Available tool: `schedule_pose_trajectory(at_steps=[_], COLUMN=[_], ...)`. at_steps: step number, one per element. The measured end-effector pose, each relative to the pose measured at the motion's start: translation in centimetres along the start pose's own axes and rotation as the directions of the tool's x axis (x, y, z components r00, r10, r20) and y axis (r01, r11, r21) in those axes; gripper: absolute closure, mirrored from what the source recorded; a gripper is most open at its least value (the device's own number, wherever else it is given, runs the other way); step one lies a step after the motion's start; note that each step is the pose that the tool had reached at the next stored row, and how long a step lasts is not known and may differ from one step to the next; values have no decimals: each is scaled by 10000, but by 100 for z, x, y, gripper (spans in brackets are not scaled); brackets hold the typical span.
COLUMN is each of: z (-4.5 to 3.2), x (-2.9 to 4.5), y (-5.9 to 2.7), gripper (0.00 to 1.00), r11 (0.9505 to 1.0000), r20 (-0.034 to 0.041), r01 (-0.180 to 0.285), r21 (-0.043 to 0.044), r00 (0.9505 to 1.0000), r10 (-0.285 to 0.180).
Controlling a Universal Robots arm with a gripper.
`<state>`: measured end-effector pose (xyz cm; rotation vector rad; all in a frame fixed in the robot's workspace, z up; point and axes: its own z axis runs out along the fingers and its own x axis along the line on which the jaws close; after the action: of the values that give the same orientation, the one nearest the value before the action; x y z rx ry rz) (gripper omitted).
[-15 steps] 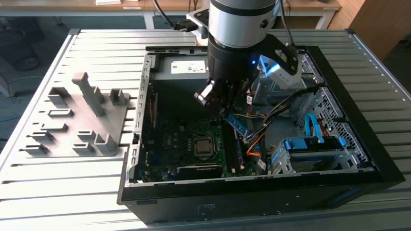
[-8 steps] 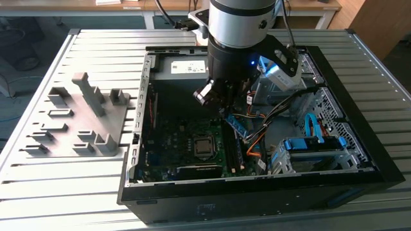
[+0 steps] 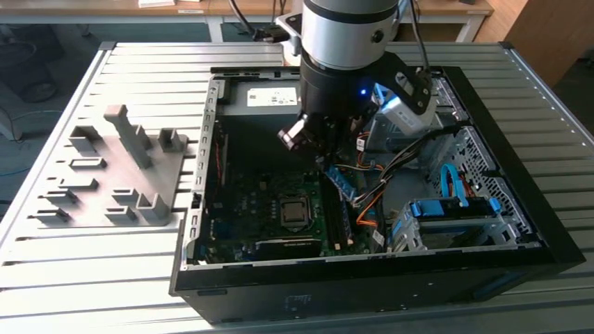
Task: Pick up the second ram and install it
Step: 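Insert the second ram into the second slot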
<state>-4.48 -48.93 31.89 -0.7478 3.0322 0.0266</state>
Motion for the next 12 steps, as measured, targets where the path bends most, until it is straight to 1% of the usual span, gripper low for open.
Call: schedule_pose_trajectory(at_steps=[6,12], z=[2,3], x=[0,0], y=[0,0], gripper=[86,86], r11=[9991,9966], r20=[5,11], r01=[-417,-820], r21=[9,18], r00=[9991,9966], r10=[417,820])
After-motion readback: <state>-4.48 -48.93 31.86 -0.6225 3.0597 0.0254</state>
